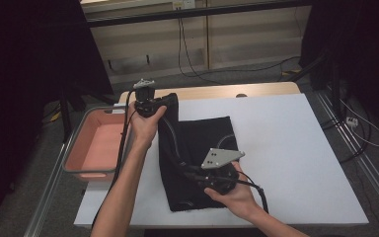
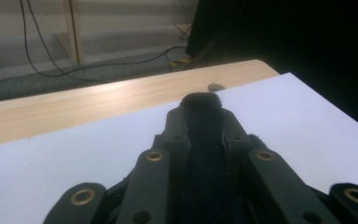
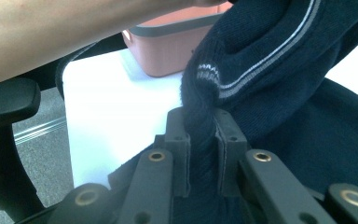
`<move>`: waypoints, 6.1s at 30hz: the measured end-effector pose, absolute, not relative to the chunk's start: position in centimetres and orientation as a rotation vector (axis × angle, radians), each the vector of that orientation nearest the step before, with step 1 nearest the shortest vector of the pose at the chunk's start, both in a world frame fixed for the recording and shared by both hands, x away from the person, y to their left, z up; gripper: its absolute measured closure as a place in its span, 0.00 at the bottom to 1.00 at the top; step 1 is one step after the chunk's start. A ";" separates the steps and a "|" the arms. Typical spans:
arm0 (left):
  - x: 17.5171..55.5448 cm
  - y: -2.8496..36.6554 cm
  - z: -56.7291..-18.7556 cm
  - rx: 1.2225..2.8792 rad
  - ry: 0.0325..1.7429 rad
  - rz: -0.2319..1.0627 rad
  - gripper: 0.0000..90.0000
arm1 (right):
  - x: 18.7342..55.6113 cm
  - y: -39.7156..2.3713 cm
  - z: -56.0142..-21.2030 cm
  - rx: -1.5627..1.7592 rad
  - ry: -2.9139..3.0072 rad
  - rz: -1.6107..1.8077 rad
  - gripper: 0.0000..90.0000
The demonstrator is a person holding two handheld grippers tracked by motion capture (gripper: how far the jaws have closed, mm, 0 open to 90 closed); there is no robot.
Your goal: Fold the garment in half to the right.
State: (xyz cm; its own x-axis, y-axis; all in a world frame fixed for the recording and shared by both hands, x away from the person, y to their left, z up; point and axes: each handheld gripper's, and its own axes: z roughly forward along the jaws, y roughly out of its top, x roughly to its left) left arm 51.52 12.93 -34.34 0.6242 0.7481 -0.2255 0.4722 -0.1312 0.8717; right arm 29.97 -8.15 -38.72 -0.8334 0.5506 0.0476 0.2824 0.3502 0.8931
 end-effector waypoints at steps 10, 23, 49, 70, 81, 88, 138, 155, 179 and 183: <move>52.1 10.1 -35.2 1.797 0.973 0.289 0.86 | 28.9 -10.0 -39.3 0.795 2.320 1.445 0.88; 52.4 7.4 -37.4 1.851 0.958 0.267 0.86 | 28.4 -11.9 -41.2 0.867 2.338 1.388 0.86; 52.9 3.9 -41.0 1.889 0.963 0.196 0.85 | 27.7 -13.5 -43.1 0.920 2.387 1.312 0.86; 53.0 1.2 -42.5 1.932 0.961 0.183 0.83 | 27.2 -14.7 -43.8 0.952 2.404 1.275 0.84; 52.5 2.5 -40.3 1.920 0.953 0.216 0.53 | 27.6 -15.8 -44.3 0.998 2.401 1.239 0.77; 51.8 4.1 -40.2 1.931 0.943 0.232 0.39 | 27.3 -16.1 -44.4 1.013 2.429 1.215 0.86; 39.8 15.2 -42.6 1.984 0.821 0.377 0.08 | 36.1 -19.2 -42.4 1.090 2.210 1.136 0.45; 33.7 17.5 -43.8 2.027 0.796 0.327 0.08 | 42.8 -18.0 -42.1 1.142 2.175 1.087 0.57; 33.1 20.6 -44.7 1.963 0.852 0.361 0.08 | 49.9 -19.2 -42.9 1.288 2.096 1.015 0.94; 33.4 20.0 -44.9 1.987 0.841 0.354 0.08 | 50.6 -20.3 -42.7 1.338 2.070 1.059 0.95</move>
